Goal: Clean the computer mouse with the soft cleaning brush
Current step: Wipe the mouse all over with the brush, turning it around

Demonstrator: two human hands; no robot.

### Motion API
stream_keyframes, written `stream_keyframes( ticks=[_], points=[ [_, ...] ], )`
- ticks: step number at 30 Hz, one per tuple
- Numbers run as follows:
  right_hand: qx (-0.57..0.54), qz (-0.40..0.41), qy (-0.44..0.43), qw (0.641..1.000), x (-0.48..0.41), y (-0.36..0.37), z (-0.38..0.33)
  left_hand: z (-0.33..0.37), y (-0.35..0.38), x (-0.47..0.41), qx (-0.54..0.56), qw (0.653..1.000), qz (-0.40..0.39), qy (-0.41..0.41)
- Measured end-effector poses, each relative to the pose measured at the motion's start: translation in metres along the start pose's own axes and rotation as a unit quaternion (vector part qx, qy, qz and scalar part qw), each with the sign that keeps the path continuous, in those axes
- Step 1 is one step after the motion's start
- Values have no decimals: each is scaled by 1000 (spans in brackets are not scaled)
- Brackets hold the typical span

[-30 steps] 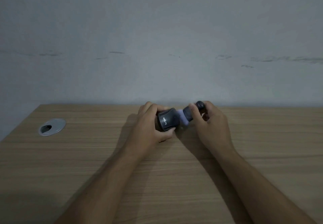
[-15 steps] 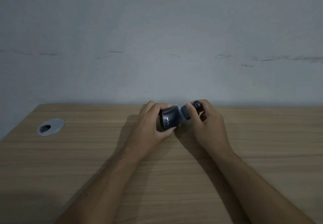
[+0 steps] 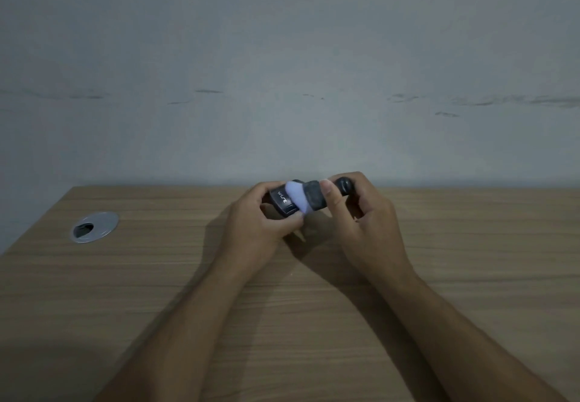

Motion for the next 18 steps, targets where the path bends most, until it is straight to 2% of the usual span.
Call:
stream_keyframes(
  ticks=[6,9,12,14,18],
  points=[
    [31,40,66,997,-2,-15,29,2,1,-1,54,999,5,0],
    [-11,95,24,995,0,-25,10,4,3,0,17,1000,-3,1],
    [4,31,-46,998,3,-6,-16,5,4,-1,-24,1000,-17,-7],
    [36,-23,-49,998,3,8,-16,4,5,0,-34,999,-24,-6],
    [33,16,22,999,-2,-5,17,6,2,3,2,1000,-25,13]
  ],
)
Point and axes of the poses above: each hand's wrist, its own x-axis away from the middle knuckle, its own y-axis out of the palm, z = x × y, the point moved 9 cm from there along -x, towards the middle knuckle, and after that the axes turned 11 degrees about -z, right-handed, at the moved point
